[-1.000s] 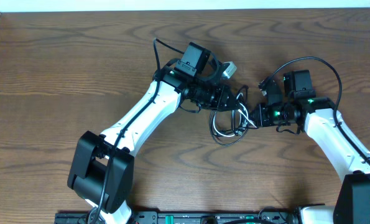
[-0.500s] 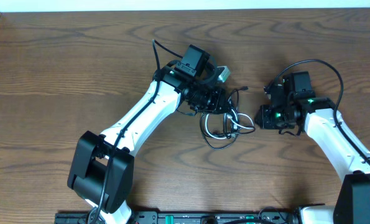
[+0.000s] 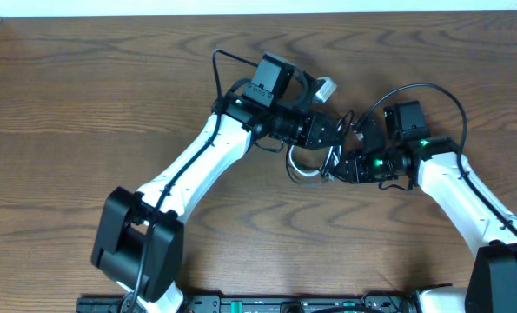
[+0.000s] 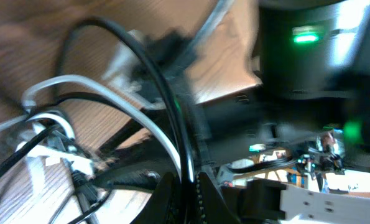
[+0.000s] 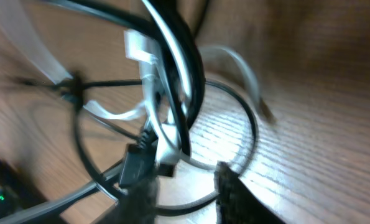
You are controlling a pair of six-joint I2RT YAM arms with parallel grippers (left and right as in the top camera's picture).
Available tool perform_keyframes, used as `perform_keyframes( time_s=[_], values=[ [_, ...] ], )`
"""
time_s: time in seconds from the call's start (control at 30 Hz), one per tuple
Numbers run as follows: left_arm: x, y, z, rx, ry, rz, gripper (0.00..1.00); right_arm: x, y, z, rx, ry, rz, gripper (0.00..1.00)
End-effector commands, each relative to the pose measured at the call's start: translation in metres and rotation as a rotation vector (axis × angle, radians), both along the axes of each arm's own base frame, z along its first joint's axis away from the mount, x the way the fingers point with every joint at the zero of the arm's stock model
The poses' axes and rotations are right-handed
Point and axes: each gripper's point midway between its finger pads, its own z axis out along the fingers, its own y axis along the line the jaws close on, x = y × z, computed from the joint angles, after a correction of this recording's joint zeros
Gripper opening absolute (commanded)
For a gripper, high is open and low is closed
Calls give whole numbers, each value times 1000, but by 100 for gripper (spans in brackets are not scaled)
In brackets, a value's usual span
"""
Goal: Untangle cables
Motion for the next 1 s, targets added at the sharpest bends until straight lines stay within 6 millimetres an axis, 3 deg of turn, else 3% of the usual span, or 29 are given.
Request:
perform_keyframes(
  time_s=[0.0, 0.23, 0.43, 0.47, 0.57, 0.63, 0.7, 0.8, 0.97],
  values=[
    [-15, 2, 49, -107, -60, -48, 8, 6, 0, 3, -24, -27, 6, 4],
    [-2, 18, 46, -53, -67, 31, 8, 8, -31, -12, -201, -6, -86, 1],
    [18, 54, 0, 212, -35, 216, 8, 6, -72, -22, -390, 52, -315, 1],
    [19, 59, -5, 250, -32, 236, 8, 6, -70, -21, -378, 57, -321, 1],
    [14, 59, -7, 255, -12, 225, 8, 7, -32, -12, -183, 49, -193, 11],
    [11, 53, 0, 211, -8, 199, 8, 5, -5, -1, -46, 12, -62, 22],
    [8, 46, 9, 153, -8, 165, 8, 3, 14, 10, 59, -13, 18, 40],
    [0, 33, 28, 33, -3, 85, 8, 4, 27, 19, 127, -38, 63, 56],
    [-18, 20, 63, -158, -6, -59, 8, 12, 30, 23, 139, -82, 67, 58]
  ],
)
